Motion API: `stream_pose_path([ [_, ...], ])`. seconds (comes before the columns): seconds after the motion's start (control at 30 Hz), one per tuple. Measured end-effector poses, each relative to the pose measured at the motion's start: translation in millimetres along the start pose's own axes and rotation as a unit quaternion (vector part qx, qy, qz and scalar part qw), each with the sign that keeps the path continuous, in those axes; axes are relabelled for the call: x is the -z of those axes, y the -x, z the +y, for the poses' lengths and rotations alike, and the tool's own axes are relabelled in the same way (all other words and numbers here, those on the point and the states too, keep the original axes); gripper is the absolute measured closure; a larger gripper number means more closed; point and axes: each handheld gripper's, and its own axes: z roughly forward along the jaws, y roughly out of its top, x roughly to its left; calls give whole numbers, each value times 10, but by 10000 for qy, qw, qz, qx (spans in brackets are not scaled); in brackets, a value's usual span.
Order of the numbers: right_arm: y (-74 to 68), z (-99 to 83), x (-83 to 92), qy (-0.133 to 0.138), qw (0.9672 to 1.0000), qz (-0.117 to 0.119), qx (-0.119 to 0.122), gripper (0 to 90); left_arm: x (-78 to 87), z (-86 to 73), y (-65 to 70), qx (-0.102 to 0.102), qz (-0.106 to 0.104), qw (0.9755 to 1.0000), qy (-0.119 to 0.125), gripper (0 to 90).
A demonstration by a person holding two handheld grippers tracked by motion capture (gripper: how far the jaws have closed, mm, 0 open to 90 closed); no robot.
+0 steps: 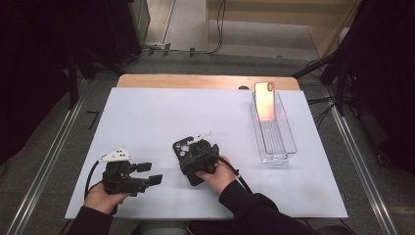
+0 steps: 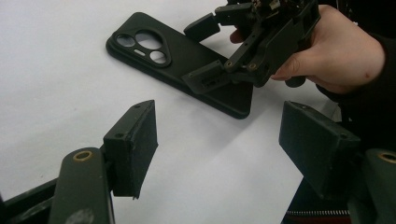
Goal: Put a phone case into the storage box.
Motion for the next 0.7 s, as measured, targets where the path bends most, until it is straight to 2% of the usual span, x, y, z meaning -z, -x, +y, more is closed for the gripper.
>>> stream_pose_path([
  [0.17,-50,-33,-15,47,9998,-179,95,53,0,1,1,-2,12,10000,-6,283],
  [0.57,-96,-105,-44,287,9986,-356,267,54,-4,2,-1,-20,20,10000,-46,283],
  [0.7,-105,-103,-43,263,9985,-400,267,58,-3,0,-3,17,35,10000,-29,283],
])
